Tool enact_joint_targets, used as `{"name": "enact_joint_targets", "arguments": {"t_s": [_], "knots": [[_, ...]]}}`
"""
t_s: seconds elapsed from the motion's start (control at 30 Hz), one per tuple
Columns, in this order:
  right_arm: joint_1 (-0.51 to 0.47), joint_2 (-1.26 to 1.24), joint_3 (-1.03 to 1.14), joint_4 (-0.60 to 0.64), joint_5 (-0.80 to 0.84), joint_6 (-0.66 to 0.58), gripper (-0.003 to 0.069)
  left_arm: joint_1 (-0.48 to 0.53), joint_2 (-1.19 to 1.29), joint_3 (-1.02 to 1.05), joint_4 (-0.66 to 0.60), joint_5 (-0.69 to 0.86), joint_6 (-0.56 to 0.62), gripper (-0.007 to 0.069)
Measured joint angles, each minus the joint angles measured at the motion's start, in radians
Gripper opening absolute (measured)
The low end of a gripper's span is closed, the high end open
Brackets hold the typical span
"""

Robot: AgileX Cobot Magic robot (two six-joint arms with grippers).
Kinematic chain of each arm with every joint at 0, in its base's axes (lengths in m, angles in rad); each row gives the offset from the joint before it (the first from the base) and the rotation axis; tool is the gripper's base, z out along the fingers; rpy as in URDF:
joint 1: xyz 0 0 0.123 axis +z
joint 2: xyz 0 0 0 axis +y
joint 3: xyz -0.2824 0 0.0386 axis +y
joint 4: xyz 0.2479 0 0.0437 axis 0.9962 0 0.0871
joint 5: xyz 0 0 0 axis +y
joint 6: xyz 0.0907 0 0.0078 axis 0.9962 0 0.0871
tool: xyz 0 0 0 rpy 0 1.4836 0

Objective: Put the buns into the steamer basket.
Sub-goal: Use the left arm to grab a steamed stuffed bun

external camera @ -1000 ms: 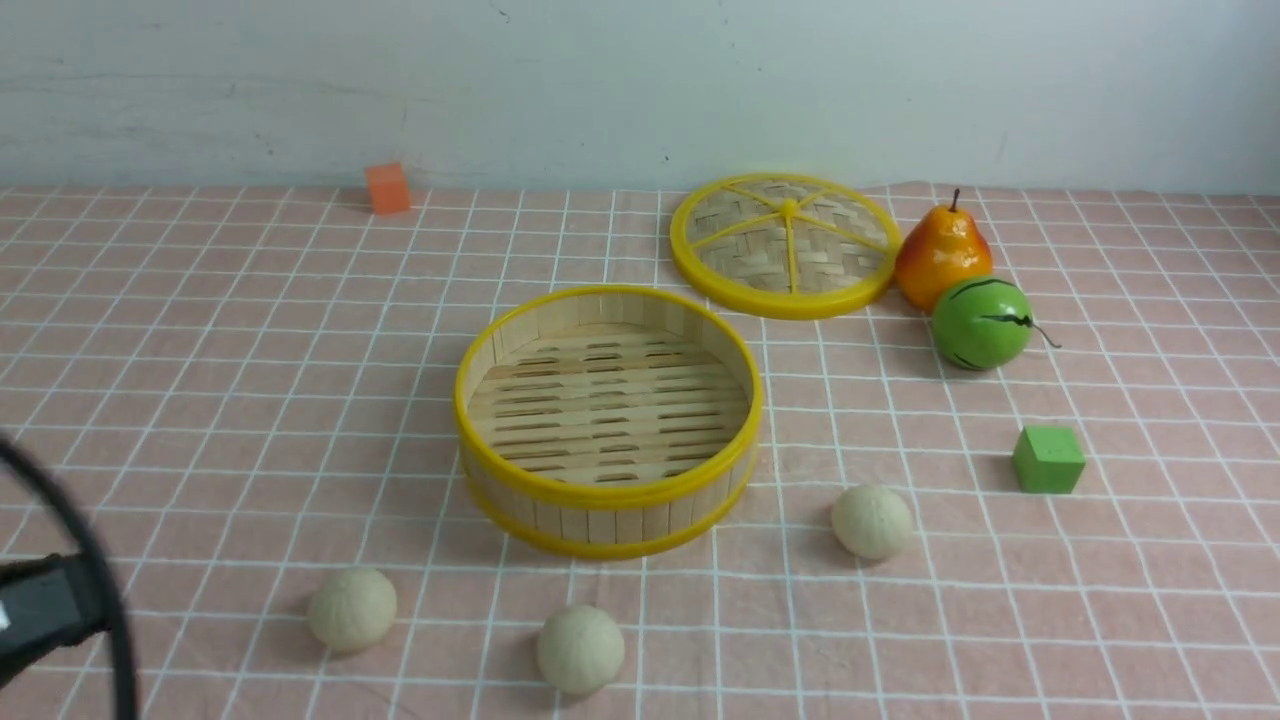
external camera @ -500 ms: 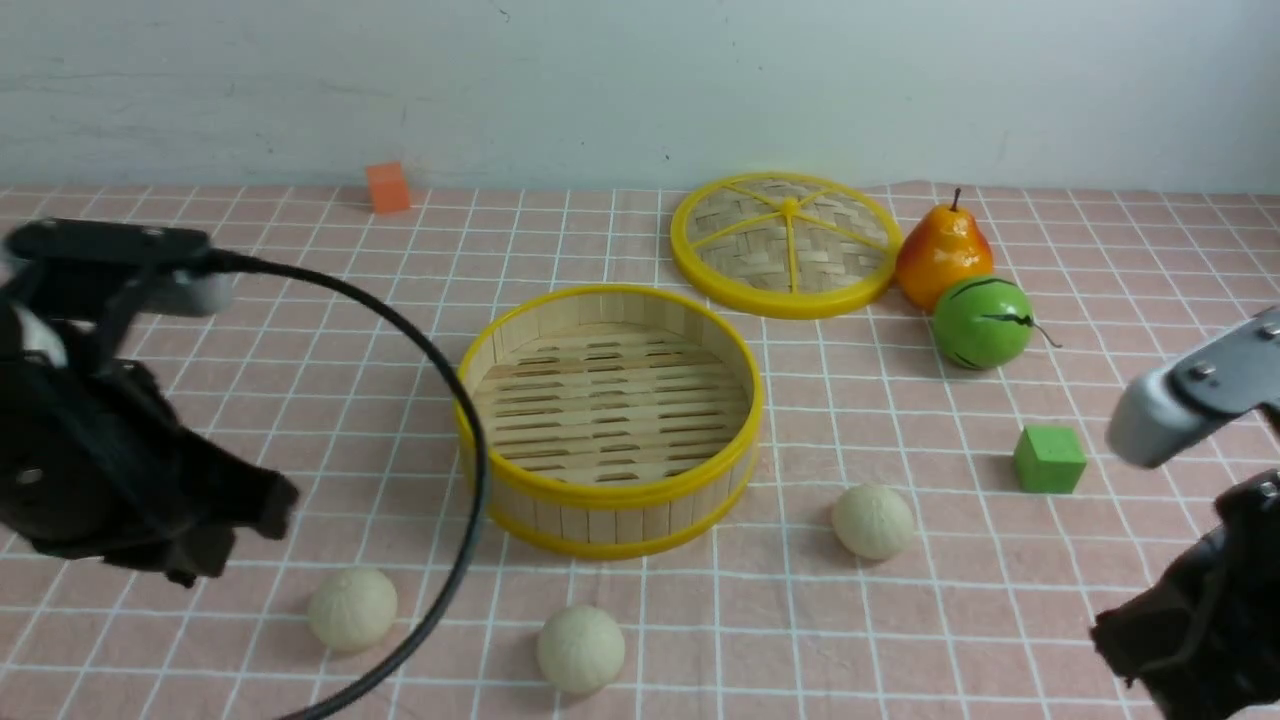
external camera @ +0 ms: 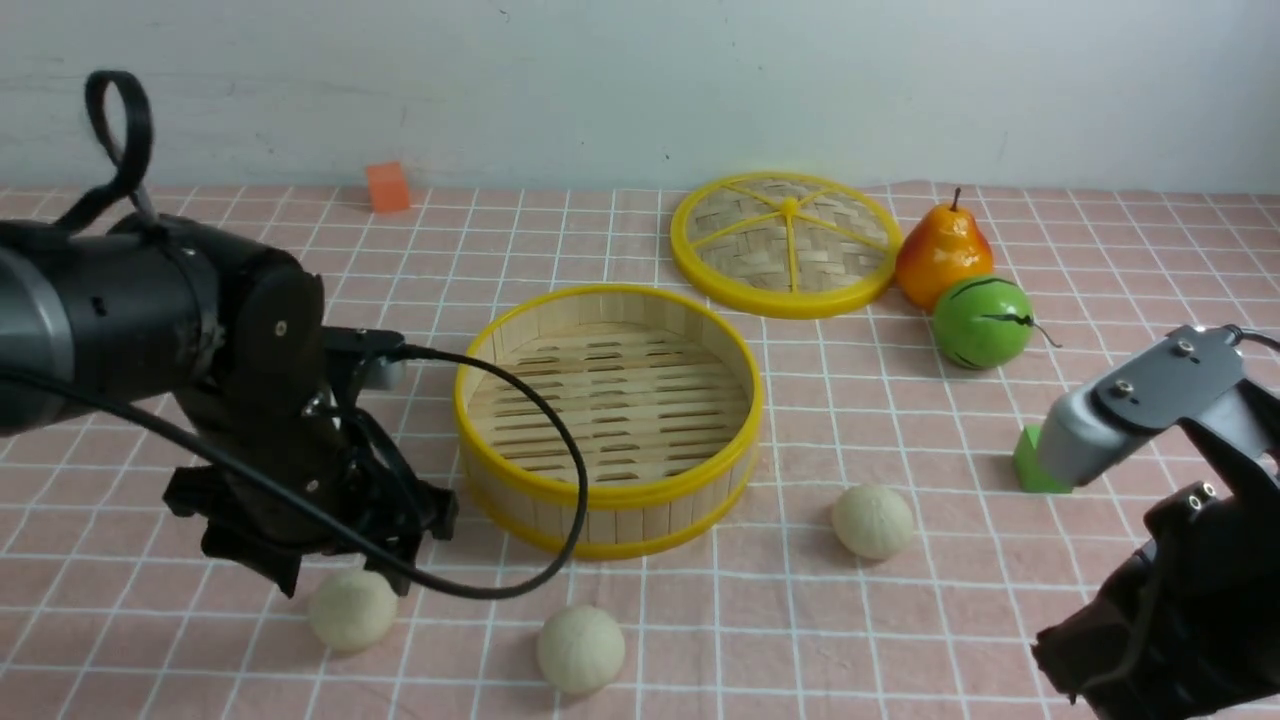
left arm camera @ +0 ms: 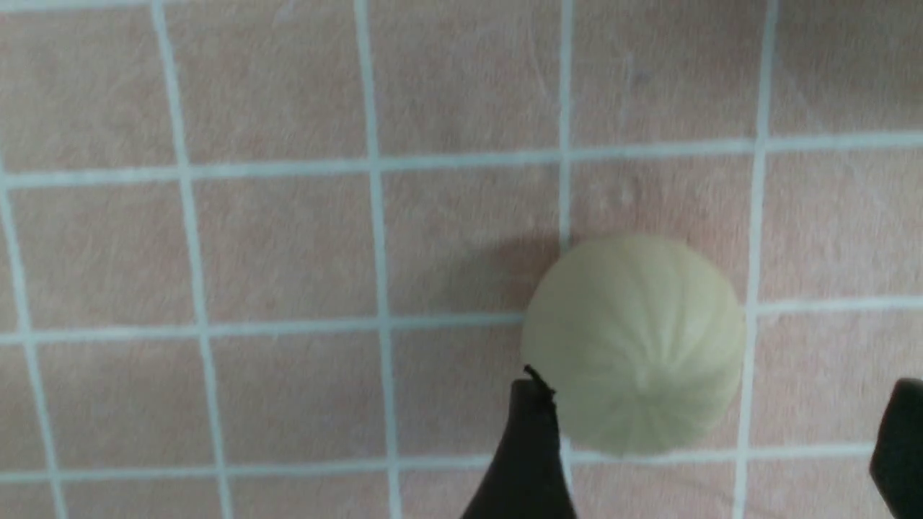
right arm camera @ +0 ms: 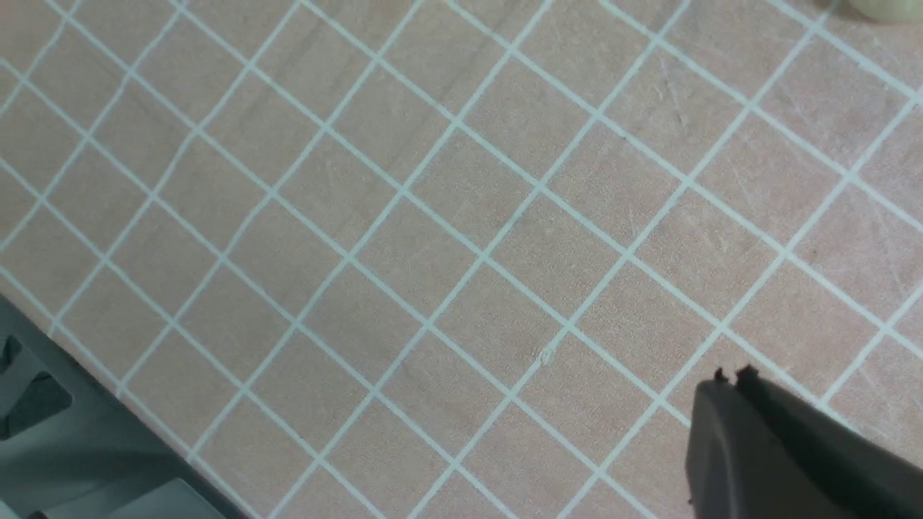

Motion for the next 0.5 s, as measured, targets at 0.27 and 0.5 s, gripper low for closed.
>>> {"name": "enact_joint_targets", "arguments": {"t_s": [0.27, 0.5], "knots": [[0.0, 0.0, 0.0, 0.002, 0.003, 0.038, -0.0003, 0.001, 0.087, -0.004, 0.044, -0.082, -0.016, 0.0508], [0.0, 0.0, 0.0, -0.023, -0.005, 0.014, -0.0001, 0.001, 0.103, -0.004, 0.027, -0.051, -0.027, 0.0351]]}}
